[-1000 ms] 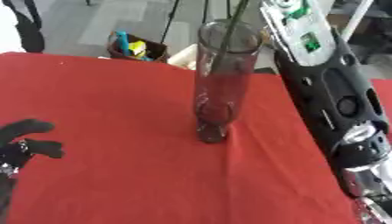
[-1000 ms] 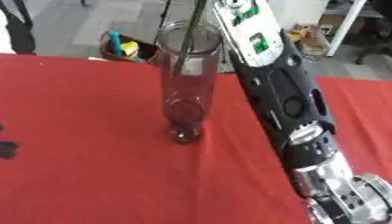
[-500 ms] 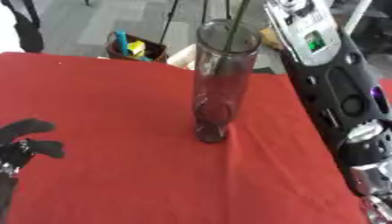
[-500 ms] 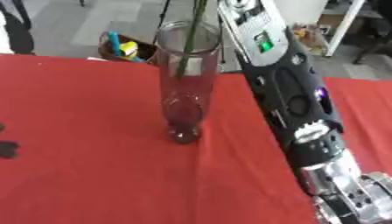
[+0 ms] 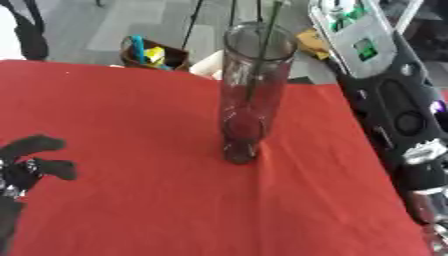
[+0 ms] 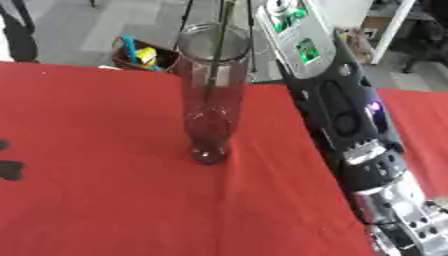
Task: Arrange flowers into the vase.
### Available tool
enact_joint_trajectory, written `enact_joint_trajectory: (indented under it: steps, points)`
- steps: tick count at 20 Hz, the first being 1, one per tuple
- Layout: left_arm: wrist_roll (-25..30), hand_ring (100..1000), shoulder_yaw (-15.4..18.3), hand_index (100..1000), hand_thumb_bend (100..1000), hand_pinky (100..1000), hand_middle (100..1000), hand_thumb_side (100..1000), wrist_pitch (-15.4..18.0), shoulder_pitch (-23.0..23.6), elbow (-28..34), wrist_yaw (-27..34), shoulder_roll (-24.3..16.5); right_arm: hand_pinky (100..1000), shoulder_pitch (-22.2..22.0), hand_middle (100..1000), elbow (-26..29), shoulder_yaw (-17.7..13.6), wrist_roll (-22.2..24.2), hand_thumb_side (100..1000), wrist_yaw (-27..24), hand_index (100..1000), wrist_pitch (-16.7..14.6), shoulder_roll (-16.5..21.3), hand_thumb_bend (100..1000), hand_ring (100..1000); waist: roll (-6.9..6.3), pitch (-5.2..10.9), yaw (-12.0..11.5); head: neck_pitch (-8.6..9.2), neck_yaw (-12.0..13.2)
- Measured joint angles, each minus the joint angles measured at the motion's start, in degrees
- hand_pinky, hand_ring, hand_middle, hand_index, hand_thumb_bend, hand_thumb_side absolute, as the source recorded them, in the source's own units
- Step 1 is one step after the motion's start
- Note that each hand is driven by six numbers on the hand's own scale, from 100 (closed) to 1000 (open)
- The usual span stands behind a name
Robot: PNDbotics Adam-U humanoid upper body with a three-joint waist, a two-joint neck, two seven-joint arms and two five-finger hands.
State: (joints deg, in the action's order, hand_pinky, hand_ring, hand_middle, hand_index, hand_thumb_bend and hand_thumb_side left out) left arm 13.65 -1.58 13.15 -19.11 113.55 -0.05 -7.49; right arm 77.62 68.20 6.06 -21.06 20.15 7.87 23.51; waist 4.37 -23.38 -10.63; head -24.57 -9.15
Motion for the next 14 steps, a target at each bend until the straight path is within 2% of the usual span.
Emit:
enact_joint_trajectory:
  steps: [6,14]
  points:
    - [-0.07,592,0.00,851,102,742,740,1000,-0.07,0.01,0.00,0.00,0.00,501,-0.84,401,1.18,-0.02,3.04,1000,1.39,325,-0.42,0.80,100,741,-0.07,0.02,0.18,0.00,0.03]
    - [-0.09,594,0.00,851,102,743,740,1000,-0.09,0.01,0.00,0.00,0.01,519,-2.46,413,3.07,0.68,4.09,1000,3.00,345,-1.25,2.44,100,747,-0.35,0.06,0.41,0.00,0.26]
